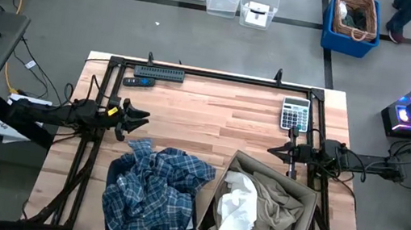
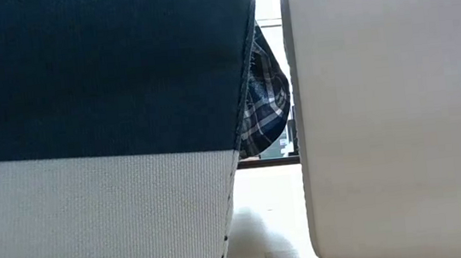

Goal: Sort clothes
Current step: Return to Home Position

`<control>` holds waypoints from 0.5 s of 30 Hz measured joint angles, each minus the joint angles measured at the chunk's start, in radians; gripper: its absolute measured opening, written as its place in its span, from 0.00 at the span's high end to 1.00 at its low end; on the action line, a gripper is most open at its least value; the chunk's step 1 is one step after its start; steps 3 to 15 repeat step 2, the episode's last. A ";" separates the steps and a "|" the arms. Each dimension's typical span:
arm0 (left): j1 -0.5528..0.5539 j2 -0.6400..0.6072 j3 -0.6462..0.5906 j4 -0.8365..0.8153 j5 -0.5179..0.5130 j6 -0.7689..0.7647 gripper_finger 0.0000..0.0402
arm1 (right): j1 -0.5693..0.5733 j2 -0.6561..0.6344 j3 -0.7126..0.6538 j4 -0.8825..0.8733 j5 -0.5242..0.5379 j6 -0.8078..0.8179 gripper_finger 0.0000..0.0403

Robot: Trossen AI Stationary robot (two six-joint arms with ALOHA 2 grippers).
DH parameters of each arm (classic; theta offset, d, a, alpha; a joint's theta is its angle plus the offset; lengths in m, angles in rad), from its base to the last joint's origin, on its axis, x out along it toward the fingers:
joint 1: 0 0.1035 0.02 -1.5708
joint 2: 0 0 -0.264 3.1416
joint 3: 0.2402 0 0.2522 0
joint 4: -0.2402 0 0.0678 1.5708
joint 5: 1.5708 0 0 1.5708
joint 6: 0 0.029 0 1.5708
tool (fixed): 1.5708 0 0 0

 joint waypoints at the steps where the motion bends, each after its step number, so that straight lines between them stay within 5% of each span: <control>1: 0.000 0.000 0.000 0.000 0.000 0.000 0.60 | 0.000 0.000 0.000 0.000 0.000 0.000 1.00; 15: 0.000 0.000 0.000 0.000 0.000 0.000 0.60 | 0.000 0.000 0.000 0.000 0.000 0.000 1.00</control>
